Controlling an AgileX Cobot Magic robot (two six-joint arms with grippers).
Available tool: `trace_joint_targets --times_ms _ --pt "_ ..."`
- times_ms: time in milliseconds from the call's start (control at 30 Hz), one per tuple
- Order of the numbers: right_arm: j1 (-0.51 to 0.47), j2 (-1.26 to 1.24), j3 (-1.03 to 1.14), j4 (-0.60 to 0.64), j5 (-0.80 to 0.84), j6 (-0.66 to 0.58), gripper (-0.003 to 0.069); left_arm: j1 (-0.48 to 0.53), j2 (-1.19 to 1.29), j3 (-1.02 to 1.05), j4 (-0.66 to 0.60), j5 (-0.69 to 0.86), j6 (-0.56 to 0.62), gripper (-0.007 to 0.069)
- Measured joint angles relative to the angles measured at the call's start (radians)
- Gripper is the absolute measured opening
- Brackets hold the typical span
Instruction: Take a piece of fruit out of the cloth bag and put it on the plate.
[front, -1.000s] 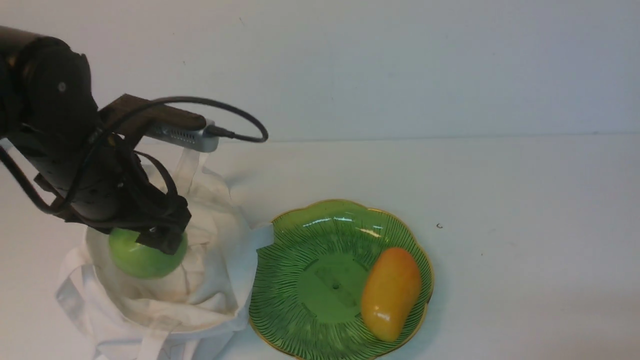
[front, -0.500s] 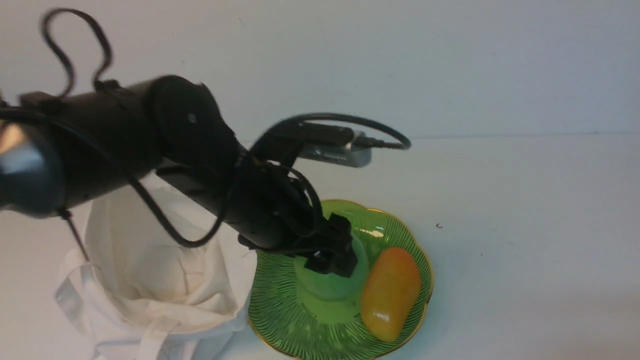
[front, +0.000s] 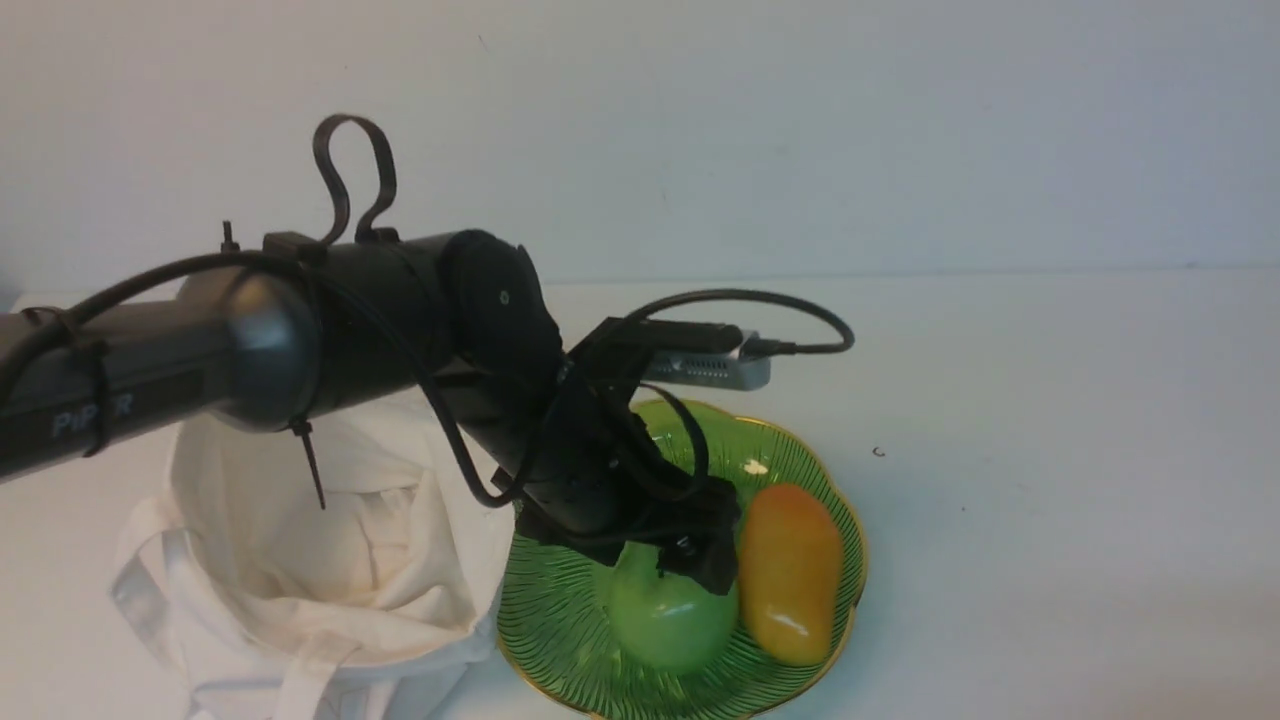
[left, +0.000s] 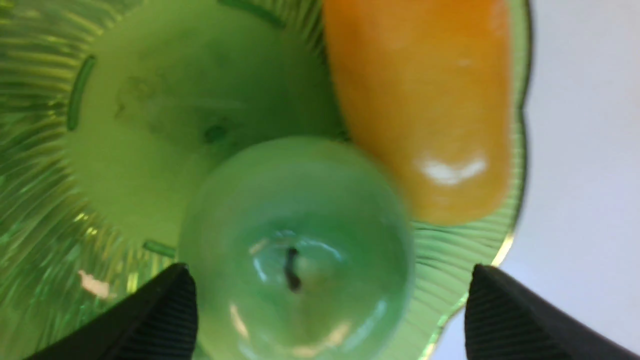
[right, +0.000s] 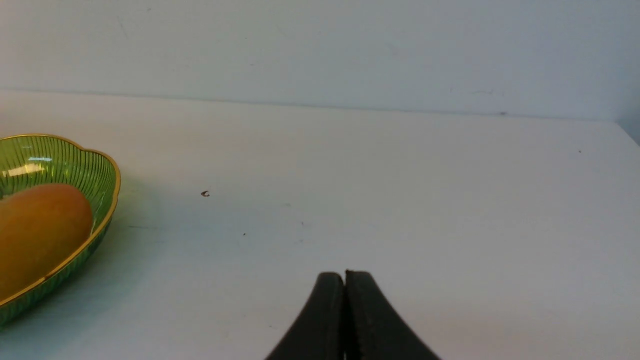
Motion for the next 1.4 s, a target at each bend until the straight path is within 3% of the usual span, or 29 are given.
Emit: trace_joint_targets --times_ms 333,433,533,633,667,700,733,900,967,1233,1400 --pt "0.0 0.0 0.0 0.0 0.0 0.0 -0.0015 0.0 0.0 -0.133 -0.001 0.197 -0.004 0.0667" --pt "0.0 0.0 0.0 0.0 0.0 0.0 -0.0015 -0.001 -0.001 -0.207 0.028 0.288 -0.005 0.0561" --pt "0.0 0.0 0.0 0.0 0.0 0.0 -0.0015 -0.001 -0.022 -0.279 0.078 0.356 -0.006 0.0386" --pt "0.0 0.0 0.0 0.0 0.0 0.0 -0.0015 -0.001 -0.097 -0.324 0.154 0.381 -0.008 0.015" --pt "0.0 0.0 0.0 0.0 0.0 0.0 -0.0015 -0.001 -0.097 -0.324 0.154 0.381 -0.008 0.0136" --pt "0.0 0.0 0.0 0.0 0.0 0.0 -0.0015 -0.001 -0.146 -0.319 0.189 0.386 -0.008 0.0062" --pt "0.0 0.0 0.0 0.0 0.0 0.0 -0.0015 -0.001 -0.203 -0.3 0.221 0.393 -0.009 0.0024" --pt "0.0 0.0 0.0 0.0 0.0 0.0 -0.0015 -0.001 -0.454 -0.123 0.262 0.398 -0.028 -0.0008" --pt "0.0 0.0 0.0 0.0 0.0 0.0 -0.0015 -0.001 -0.528 -0.062 0.256 0.379 -0.03 -0.0008" --pt "0.0 0.0 0.0 0.0 0.0 0.0 -0.0015 -0.002 -1.045 0.605 0.106 -0.228 -0.046 -0.0008" --pt "0.0 0.0 0.0 0.0 0.0 0.0 -0.0015 -0.002 -1.231 0.79 0.07 -0.358 -0.046 -0.0008"
